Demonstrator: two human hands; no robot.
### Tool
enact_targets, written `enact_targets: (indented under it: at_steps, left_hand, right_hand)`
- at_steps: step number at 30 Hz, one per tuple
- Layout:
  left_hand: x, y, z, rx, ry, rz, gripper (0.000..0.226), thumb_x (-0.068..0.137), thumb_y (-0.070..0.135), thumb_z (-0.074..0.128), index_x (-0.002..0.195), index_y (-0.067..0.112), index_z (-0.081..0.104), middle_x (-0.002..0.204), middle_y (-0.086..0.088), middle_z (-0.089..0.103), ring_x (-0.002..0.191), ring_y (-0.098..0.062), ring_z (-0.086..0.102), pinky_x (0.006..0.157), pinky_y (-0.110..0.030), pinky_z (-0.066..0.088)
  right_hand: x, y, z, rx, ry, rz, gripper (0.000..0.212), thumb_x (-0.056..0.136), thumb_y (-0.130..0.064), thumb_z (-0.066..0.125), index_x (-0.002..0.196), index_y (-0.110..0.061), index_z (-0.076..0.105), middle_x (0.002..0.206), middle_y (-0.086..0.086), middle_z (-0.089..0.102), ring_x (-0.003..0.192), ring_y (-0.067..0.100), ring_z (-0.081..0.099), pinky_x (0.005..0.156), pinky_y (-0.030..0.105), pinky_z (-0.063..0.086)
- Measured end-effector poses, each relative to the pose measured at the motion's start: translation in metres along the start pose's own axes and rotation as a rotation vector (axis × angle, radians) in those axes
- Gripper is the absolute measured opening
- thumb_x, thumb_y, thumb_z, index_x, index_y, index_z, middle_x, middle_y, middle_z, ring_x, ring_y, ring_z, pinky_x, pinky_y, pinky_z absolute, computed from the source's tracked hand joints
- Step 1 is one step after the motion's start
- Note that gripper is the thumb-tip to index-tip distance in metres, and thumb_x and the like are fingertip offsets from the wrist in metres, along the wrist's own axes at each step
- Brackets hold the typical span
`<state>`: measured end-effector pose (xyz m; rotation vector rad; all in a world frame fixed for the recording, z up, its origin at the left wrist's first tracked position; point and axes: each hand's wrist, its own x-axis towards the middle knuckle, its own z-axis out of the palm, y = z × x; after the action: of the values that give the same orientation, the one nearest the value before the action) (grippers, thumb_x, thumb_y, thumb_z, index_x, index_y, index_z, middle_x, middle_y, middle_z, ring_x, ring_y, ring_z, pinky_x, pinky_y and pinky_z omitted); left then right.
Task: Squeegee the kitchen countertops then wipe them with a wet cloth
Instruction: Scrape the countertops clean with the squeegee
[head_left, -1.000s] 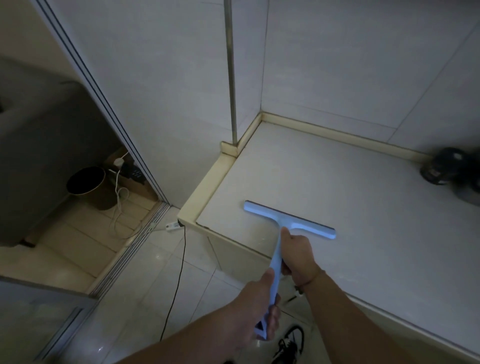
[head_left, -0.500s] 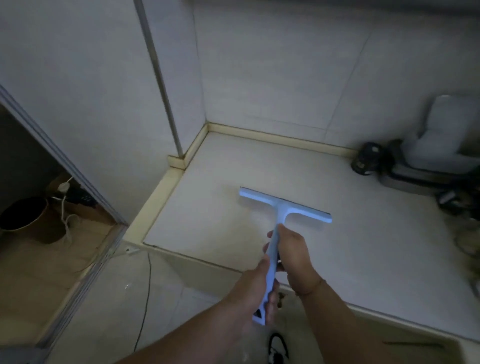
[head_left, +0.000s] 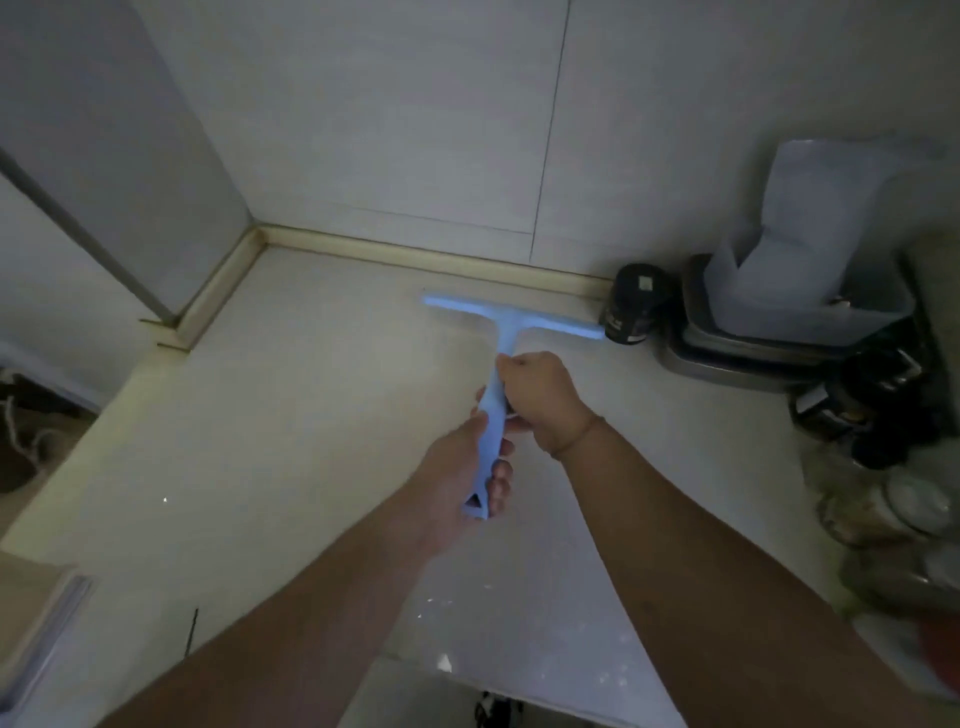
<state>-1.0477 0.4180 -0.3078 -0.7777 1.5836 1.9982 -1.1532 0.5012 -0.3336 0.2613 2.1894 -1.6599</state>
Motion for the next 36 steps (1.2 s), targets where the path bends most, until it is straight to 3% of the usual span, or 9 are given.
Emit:
enact_targets:
  at_steps: [2,9,15,22,26,29,33,36]
  left_hand:
    - [0.015,0.011,0.002,-0.029,0.005,-0.018,0.043,0.101,0.047,0.031,0.072,0.020,0.048,0.050,0.005,0.044,0.039,-0.010,0.037,0.043,-0.016,0.028]
    - [0.059,0.037,0.010,-0.131,-0.016,-0.052,0.053,0.098,0.057,0.032,0.071,0.015,0.050,0.050,0.002,0.043,0.038,-0.010,0.036,0.039,-0.014,0.029]
    - [0.071,0.034,0.009,-0.187,0.017,-0.174,0.049,0.097,0.052,0.039,0.069,0.013,0.041,0.043,0.001,0.039,0.030,-0.011,0.036,0.038,-0.008,0.028]
    - [0.031,-0.018,0.006,-0.110,0.072,-0.224,0.053,0.096,0.057,0.038,0.066,0.015,0.044,0.050,0.000,0.039,0.032,-0.011,0.034,0.037,-0.009,0.027]
    - [-0.007,-0.061,0.001,-0.011,0.029,-0.185,0.049,0.098,0.056,0.030,0.069,0.018,0.042,0.043,0.001,0.040,0.033,-0.012,0.034,0.044,-0.012,0.025]
    - [-0.034,-0.087,-0.002,-0.048,0.085,-0.313,0.054,0.096,0.059,0.037,0.064,0.016,0.039,0.048,-0.002,0.036,0.036,-0.012,0.030,0.044,-0.016,0.025]
    - [-0.067,-0.126,-0.015,-0.069,0.008,-0.275,0.057,0.093,0.062,0.041,0.069,0.012,0.048,0.044,-0.002,0.038,0.032,-0.016,0.032,0.038,-0.019,0.028]
    - [-0.084,-0.150,-0.027,0.008,0.024,-0.314,0.059,0.091,0.065,0.040,0.059,0.015,0.046,0.047,-0.002,0.042,0.034,-0.017,0.036,0.043,-0.019,0.032]
  right_hand:
    - [0.026,-0.001,0.002,-0.035,-0.012,-0.012,0.037,0.094,-0.024,0.054,0.068,-0.001,0.064,0.083,0.026,0.070,0.078,0.038,0.070,0.074,0.054,0.058]
    - [0.081,-0.005,0.000,-0.128,0.076,-0.019,0.038,0.093,-0.027,0.055,0.090,0.009,0.068,0.096,0.025,0.069,0.092,0.039,0.067,0.081,0.050,0.056]
    - [0.096,0.005,0.001,-0.066,0.039,0.070,0.036,0.084,-0.029,0.060,0.097,0.004,0.067,0.095,0.021,0.070,0.085,0.035,0.070,0.074,0.050,0.059]
    - [0.034,0.036,0.012,-0.138,0.101,0.099,0.032,0.083,-0.027,0.064,0.086,0.005,0.068,0.091,0.020,0.071,0.086,0.034,0.070,0.077,0.045,0.059]
    - [-0.023,0.061,0.018,-0.311,0.132,0.028,0.036,0.088,-0.028,0.059,0.084,0.006,0.072,0.089,0.022,0.072,0.088,0.033,0.069,0.077,0.029,0.053]
    - [-0.067,0.075,0.027,-0.298,0.148,0.042,0.036,0.089,-0.026,0.057,0.079,0.004,0.074,0.082,0.023,0.072,0.084,0.036,0.070,0.080,0.044,0.058]
    - [-0.118,0.093,0.041,-0.283,0.208,0.071,0.035,0.089,-0.024,0.058,0.071,0.003,0.072,0.071,0.020,0.071,0.074,0.034,0.071,0.074,0.045,0.058]
    - [-0.149,0.106,0.051,-0.263,0.235,0.085,0.036,0.088,-0.024,0.058,0.067,0.002,0.071,0.066,0.019,0.070,0.070,0.034,0.070,0.071,0.046,0.059]
